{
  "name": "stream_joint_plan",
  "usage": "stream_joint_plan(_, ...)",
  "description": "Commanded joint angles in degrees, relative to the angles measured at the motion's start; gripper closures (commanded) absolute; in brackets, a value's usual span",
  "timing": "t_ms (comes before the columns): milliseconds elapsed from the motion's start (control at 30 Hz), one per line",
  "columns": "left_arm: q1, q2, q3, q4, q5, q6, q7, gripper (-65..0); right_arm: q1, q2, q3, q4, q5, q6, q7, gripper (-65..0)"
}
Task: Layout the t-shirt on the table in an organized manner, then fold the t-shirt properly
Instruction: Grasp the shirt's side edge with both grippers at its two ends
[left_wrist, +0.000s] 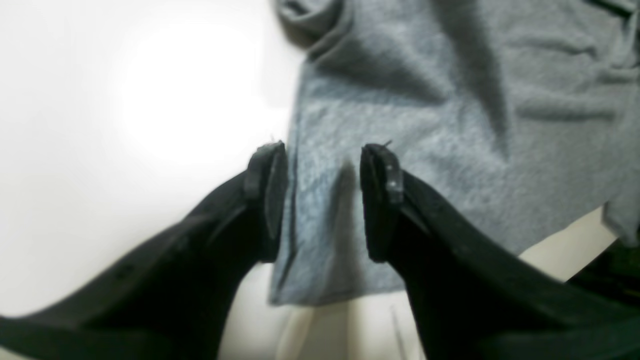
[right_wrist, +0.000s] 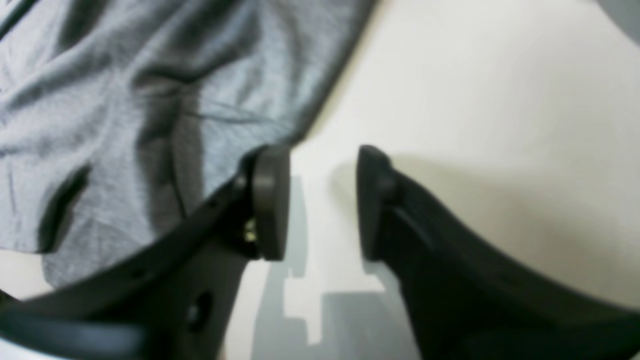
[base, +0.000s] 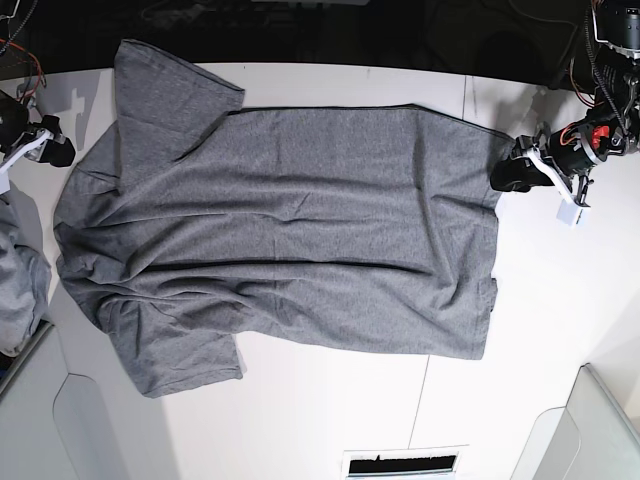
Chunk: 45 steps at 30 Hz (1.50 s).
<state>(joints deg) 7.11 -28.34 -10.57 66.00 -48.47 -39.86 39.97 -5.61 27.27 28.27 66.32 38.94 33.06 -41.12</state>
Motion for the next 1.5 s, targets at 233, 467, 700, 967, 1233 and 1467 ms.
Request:
stream_joint_plan(233,-0.2,-1.0,-0.2,0.6,0.7,-0.1,0.6,-26.4,0.5,1.1,-0.1,0.1,0.8,0.2,2.0,-25.5)
stream_joint_plan(467,-0.1,-1.0,-0.2,0.6,0.7,-0.1,1.6,-26.5,0.5,1.1,-6.6,0.0,0.0,-0.6,4.1,-25.5)
stream_joint_plan(700,-0.1,-0.9,-0.2,0.6,0.8,-0.1,1.6,-26.5,2.0,-2.4,-7.4,0.0,-3.0,-1.1,4.7,-25.5)
stream_joint_plan(967,-0.1,-0.5,-0.2,0.6,0.8,-0.1,1.6,-26.4,2.9,-6.3,-7.4,0.0,-4.6,-1.1,5.0,-22.7)
stream_joint_plan(1233,-0.1,-0.2,-0.2,0.6,1.9,-0.1,1.6,0.0,4.3,-6.3,-7.4,0.0,-5.9,-1.1,6.7,0.0)
stream_joint_plan(1467,3.0,-4.6,-0.2,0.6,-2.1,-0.1,3.8,0.0,4.9,-3.6,-7.2,0.2,-6.0,-1.1,4.4,0.0)
